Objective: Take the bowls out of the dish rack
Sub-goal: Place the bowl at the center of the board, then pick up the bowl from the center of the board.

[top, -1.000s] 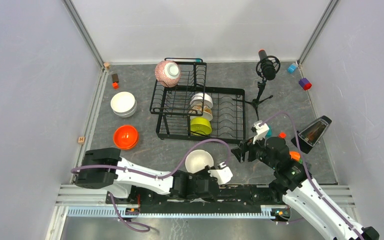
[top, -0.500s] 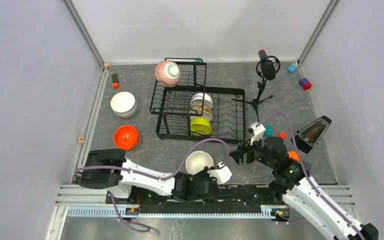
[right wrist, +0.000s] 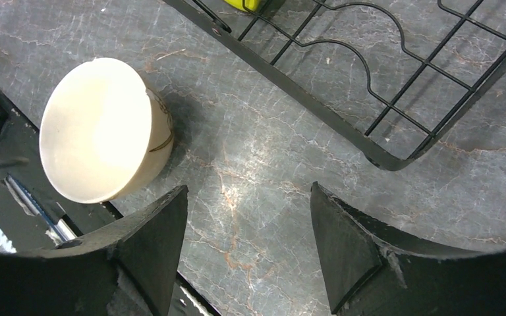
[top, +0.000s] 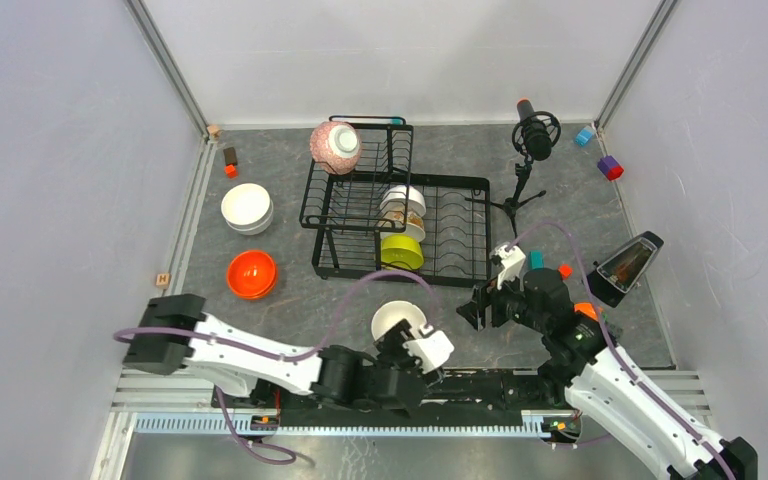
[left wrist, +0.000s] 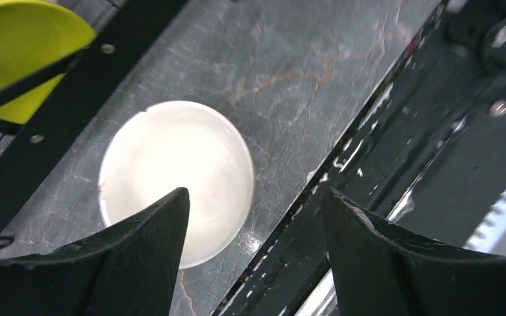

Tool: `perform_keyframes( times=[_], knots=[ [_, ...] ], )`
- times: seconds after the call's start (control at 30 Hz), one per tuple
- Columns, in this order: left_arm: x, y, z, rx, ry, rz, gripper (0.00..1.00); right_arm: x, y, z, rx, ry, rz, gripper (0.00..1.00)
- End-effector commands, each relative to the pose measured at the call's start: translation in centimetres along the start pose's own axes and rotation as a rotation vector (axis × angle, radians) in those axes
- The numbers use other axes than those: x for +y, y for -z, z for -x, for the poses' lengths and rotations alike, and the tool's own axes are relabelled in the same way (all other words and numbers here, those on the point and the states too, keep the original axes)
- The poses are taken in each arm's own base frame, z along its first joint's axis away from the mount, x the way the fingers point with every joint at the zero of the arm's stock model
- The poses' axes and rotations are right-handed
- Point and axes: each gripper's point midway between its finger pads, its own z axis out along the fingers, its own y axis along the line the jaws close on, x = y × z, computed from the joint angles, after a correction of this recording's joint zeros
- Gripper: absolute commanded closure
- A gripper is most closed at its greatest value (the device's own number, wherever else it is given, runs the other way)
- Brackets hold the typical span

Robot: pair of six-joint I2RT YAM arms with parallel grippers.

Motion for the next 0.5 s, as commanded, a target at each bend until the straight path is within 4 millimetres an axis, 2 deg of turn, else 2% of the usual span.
perform_keyframes(
  times=[0.0,0.07,0.23,0.37,0.47],
  knots=[
    [3.2,3.5,4.4,-0.125,0.296,0.076,0.17,1.6,0.3,2.9,-0.037,0.038,0.055,0.27],
    [5.1,4.5,4.2,-0.153,0.406,0.125,0.12,1.9,0.2,3.0,-0.023,0.041,0.063,0.28],
    [8.4,6.4,2.5,-0.193,0.745,0.205,0.12,3.1,-0.4,3.2,0.024,0.081,0.065,0.29],
    [8.9,6.7,-0.2,-0.162,0.94,0.211,0.12,4.5,-1.3,2.9,0.077,0.129,0.06,0.29],
    [9.1,6.6,-1.6,-0.145,1.004,0.217,0.12,5.5,-1.9,2.7,0.101,0.153,0.071,0.28]
  ],
)
